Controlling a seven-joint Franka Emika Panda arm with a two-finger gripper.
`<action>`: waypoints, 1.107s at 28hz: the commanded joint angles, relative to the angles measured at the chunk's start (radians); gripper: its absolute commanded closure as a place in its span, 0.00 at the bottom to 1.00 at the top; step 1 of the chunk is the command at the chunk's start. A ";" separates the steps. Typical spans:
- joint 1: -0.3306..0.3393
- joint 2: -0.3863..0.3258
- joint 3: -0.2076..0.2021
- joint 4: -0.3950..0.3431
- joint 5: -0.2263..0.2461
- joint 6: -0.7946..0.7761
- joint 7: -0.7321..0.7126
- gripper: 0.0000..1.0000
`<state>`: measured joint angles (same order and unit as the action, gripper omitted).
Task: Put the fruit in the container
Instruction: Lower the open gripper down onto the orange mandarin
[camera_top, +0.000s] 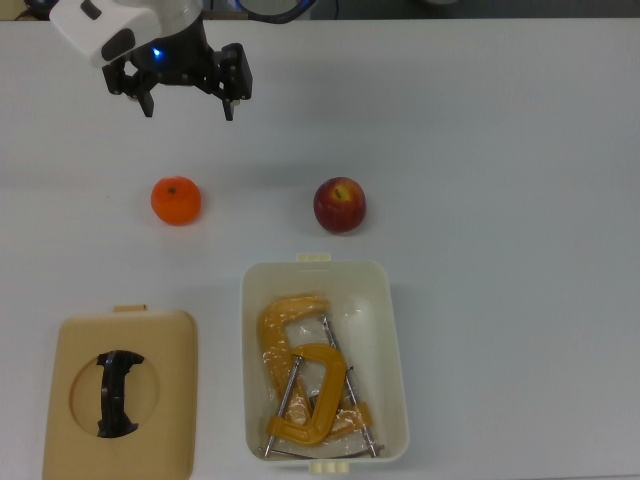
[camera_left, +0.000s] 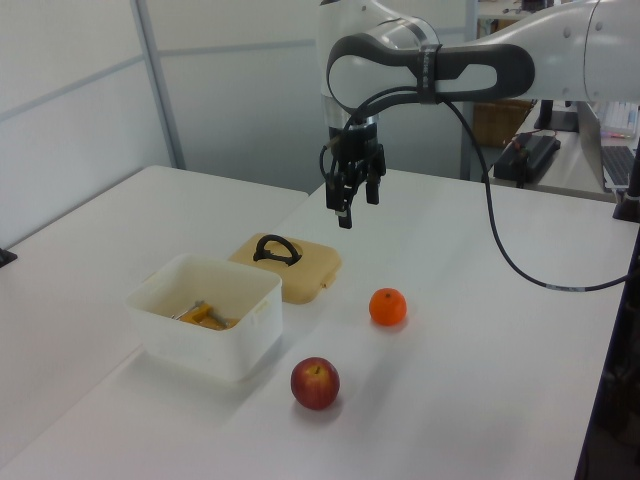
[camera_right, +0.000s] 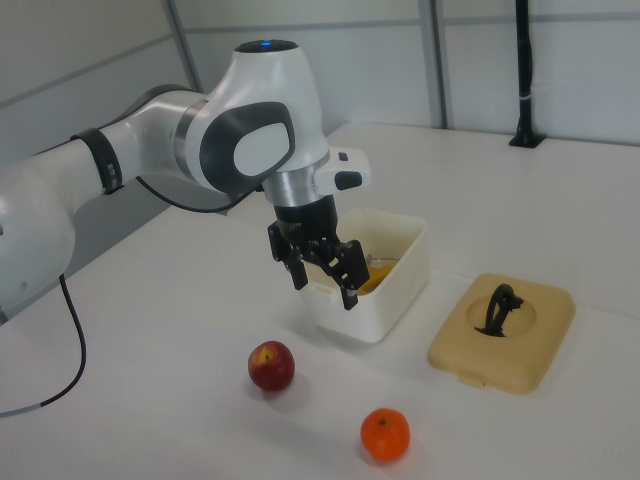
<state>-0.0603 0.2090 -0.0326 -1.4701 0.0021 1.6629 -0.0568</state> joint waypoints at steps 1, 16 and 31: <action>0.005 -0.034 -0.015 -0.069 0.001 0.036 0.005 0.00; -0.001 -0.115 -0.013 -0.424 -0.039 0.405 0.009 0.00; -0.045 -0.017 -0.017 -0.489 -0.151 0.586 0.017 0.00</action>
<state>-0.0989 0.1651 -0.0426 -1.9408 -0.1054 2.1976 -0.0565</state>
